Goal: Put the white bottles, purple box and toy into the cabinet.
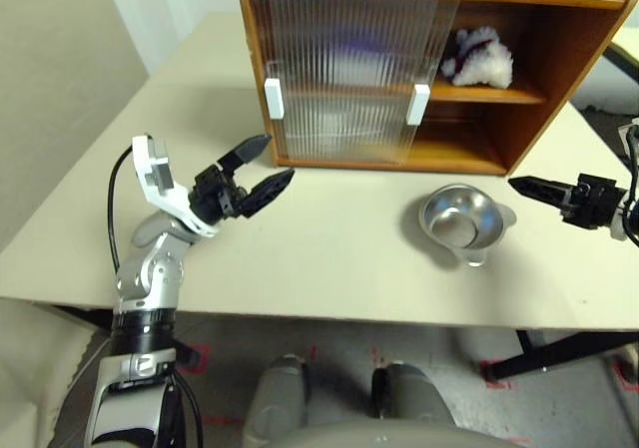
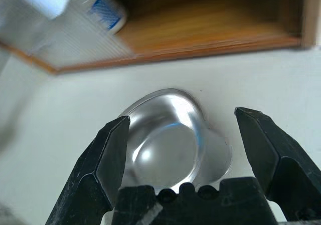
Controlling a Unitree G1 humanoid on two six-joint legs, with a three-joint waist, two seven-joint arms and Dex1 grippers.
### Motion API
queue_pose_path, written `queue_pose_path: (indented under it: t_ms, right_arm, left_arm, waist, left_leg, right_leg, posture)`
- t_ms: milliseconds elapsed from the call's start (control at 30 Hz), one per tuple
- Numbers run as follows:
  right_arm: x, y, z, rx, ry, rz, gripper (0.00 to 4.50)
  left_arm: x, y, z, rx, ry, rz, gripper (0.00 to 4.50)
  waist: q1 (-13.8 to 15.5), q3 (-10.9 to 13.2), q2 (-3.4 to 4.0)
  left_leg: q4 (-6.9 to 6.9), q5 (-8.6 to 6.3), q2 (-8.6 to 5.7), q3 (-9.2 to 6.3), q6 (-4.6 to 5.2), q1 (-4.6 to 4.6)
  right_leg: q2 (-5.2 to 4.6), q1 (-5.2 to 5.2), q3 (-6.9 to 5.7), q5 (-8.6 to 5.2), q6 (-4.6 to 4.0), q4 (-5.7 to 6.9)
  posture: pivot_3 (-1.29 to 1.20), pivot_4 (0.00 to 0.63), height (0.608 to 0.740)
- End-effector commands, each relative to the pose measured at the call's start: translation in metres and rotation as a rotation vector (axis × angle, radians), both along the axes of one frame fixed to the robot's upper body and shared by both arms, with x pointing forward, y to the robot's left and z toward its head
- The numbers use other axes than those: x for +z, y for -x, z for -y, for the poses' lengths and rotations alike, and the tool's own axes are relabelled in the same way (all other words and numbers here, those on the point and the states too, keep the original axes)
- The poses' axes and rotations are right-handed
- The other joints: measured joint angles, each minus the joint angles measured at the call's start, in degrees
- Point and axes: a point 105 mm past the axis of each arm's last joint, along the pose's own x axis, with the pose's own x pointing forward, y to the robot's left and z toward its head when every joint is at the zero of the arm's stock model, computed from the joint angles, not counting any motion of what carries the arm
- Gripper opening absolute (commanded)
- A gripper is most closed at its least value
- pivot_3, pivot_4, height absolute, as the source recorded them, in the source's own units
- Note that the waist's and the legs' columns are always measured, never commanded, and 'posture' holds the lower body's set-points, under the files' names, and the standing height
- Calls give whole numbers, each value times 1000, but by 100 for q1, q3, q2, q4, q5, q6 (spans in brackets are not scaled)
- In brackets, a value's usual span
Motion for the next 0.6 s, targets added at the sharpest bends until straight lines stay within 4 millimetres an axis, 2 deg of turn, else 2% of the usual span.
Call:
queue_pose_path:
  t_ms: [33, 167, 300, 600]
  right_arm:
    - [-13, 2, 16, -126, -37, -36, 4493]
    - [-22, 6, 14, -159, -140, -67, 4493]
    - [-39, 15, 13, -154, -103, -138, 4493]
    - [-43, 15, -5, -112, -193, -161, 4493]
  left_arm:
    - [0, 3, 0, -12, -8, 3, 4500]
    - [1, 3, -1, -16, -10, 3, 4500]
    - [0, 3, 0, -25, -14, -1, 4500]
    - [-1, 4, 1, -31, -21, -9, 4500]
  waist:
    - [0, 0, 0]
    - [-2, 0, 0]
    - [-2, 0, 0]
    - [-28, 0, 1]
  left_leg:
    - [-1, 0, 0, 0, 0, -1]
    - [-2, 0, 0, 0, 0, -2]
    - [-2, 0, 0, -1, 0, 0]
    - [-3, 0, 3, -7, 0, 2]
  right_leg:
    - [0, 0, 0, 0, 0, -1]
    - [1, 1, 0, -1, 0, -2]
    - [1, 4, 0, -1, 0, -4]
    - [3, 4, 1, 0, 1, -4]
  posture:
    - [134, 10, 740]
    - [130, 9, 740]
    - [129, 11, 740]
    - [132, 11, 740]
